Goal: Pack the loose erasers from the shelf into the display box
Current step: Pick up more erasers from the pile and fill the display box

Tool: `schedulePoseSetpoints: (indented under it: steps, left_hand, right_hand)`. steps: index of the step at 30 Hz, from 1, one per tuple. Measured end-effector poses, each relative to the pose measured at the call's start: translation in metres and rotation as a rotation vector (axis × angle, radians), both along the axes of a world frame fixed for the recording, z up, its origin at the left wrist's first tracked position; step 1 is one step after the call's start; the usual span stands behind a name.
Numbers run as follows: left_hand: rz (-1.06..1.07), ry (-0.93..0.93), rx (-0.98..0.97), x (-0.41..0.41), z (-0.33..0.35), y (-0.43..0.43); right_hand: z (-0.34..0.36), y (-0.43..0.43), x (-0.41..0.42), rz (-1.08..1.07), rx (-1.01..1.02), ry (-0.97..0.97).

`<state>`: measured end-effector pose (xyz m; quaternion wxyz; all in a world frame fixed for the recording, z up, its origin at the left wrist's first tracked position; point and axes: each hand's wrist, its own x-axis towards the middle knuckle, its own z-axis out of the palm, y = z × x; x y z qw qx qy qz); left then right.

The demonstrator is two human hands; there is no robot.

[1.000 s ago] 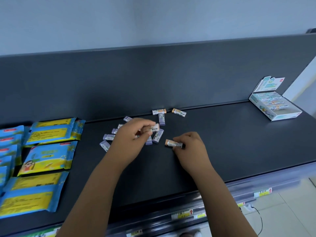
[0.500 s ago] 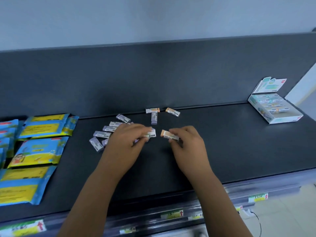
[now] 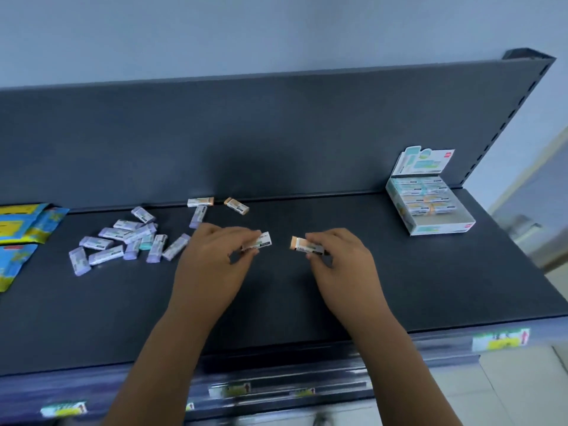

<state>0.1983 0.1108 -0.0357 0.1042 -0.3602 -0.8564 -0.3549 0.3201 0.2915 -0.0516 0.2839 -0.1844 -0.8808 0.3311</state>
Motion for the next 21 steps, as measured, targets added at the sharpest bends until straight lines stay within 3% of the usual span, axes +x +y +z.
schedulePoseSetpoints:
  steps: [7, 14, 21]
  left_hand:
    - [0.151, -0.025, -0.054, 0.052, -0.014, 0.017]
    - [0.016, -0.032, -0.073, 0.047, -0.006, 0.041]
    - [-0.17, 0.026, -0.109, 0.062, 0.004, 0.099]
  right_hand:
    - [-0.008, 0.053, 0.027, 0.04, -0.017, -0.043]
    - [-0.005, 0.054, 0.037, 0.089, 0.115, -0.144]
    - [-0.007, 0.071, 0.066, -0.037, 0.162, -0.162]
